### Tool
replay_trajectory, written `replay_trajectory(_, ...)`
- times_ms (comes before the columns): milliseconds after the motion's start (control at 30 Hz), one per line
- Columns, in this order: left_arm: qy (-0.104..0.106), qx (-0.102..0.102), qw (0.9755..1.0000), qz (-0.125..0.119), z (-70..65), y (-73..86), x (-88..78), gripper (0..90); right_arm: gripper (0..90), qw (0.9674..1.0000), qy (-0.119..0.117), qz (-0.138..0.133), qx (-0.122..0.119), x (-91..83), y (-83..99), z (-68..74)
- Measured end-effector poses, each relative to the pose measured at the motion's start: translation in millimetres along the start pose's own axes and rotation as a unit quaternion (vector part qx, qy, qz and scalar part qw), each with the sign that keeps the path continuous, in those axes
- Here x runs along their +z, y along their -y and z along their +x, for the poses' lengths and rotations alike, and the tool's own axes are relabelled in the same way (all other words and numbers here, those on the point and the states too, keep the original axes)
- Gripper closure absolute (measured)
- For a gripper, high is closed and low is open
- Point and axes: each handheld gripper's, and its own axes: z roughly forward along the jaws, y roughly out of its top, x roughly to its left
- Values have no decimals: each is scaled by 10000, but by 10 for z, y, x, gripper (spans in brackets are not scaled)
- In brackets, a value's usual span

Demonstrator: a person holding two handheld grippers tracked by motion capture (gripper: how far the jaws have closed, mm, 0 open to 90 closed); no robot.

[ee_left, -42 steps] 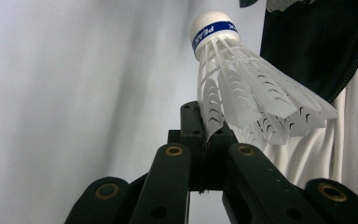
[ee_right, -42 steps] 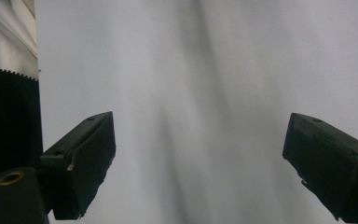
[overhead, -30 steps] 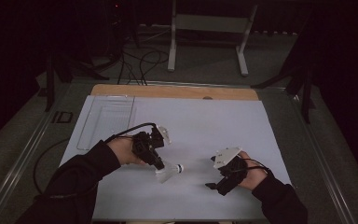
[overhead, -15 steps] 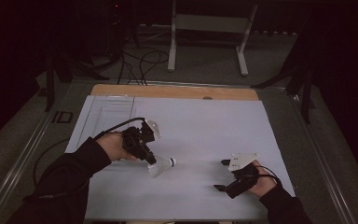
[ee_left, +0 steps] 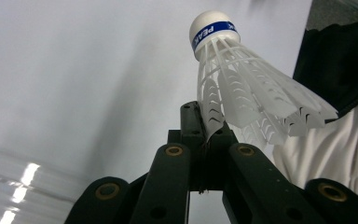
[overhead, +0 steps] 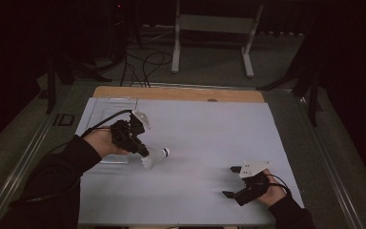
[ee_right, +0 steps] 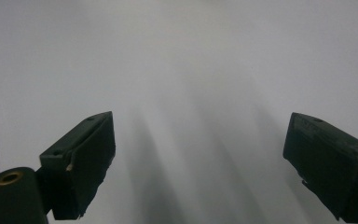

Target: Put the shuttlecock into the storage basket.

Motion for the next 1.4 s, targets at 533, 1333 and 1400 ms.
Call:
replay_trajectory(533, -368, -483, 9978, -266, 240, 235, -383, 900, 90, 9999, 34, -29, 130, 18, 63, 25)
replay_trajectory(1333, -1116, -1316, 9832, -598, 565, 524, -631, 900, 91, 9999, 52, -74, 115, 22, 60, 33)
replay_trajectory(1400, -1145, -1354, 9821, -632, 588, 535, -635, 900, 91, 9999, 49, -79, 115, 19, 60, 32)
